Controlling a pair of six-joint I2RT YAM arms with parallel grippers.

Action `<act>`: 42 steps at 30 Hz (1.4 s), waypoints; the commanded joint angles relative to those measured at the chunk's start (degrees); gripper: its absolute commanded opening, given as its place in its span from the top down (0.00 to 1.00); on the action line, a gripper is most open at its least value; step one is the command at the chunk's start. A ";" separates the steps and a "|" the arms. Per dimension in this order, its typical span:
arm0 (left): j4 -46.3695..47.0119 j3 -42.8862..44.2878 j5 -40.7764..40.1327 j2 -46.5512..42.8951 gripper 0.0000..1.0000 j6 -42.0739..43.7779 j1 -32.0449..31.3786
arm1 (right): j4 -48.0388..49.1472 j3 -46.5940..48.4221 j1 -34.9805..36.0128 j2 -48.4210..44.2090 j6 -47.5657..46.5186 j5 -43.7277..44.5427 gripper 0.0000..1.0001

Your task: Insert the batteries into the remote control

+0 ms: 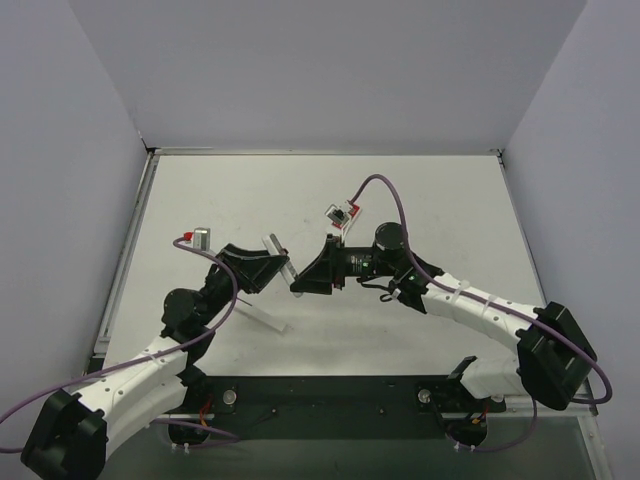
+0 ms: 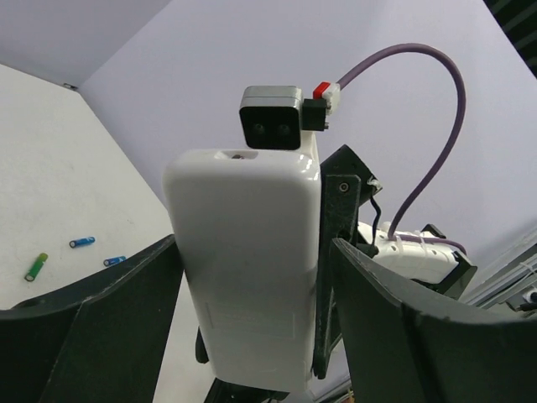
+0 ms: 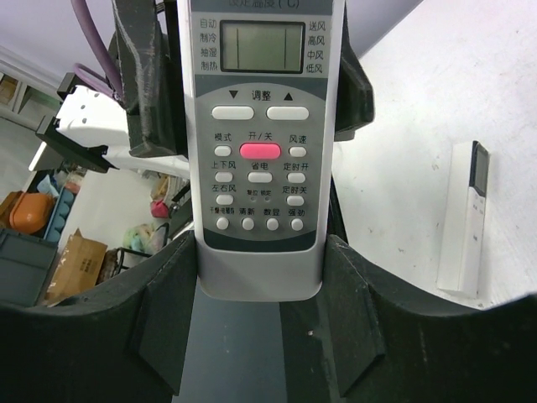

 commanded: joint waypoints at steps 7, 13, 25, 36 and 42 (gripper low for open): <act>-6.04 3.18 0.67 -3.65 0.59 -1.07 0.35 | 3.97 1.55 0.38 1.81 -1.47 -2.98 0.79; -31.66 7.03 -12.12 -10.41 0.93 1.48 0.26 | -13.78 3.66 1.25 -1.78 -14.64 5.78 0.32; -57.41 15.39 -24.82 -9.10 1.00 -4.84 -0.61 | -19.08 2.78 16.28 -6.54 -35.93 50.18 0.27; -54.50 13.02 -25.97 -8.49 1.00 -10.11 -1.58 | -11.08 7.88 20.94 5.23 -34.79 59.22 0.33; -54.59 12.49 -26.49 -8.49 1.00 -10.73 -2.11 | -8.01 8.68 21.74 7.79 -34.70 62.67 0.43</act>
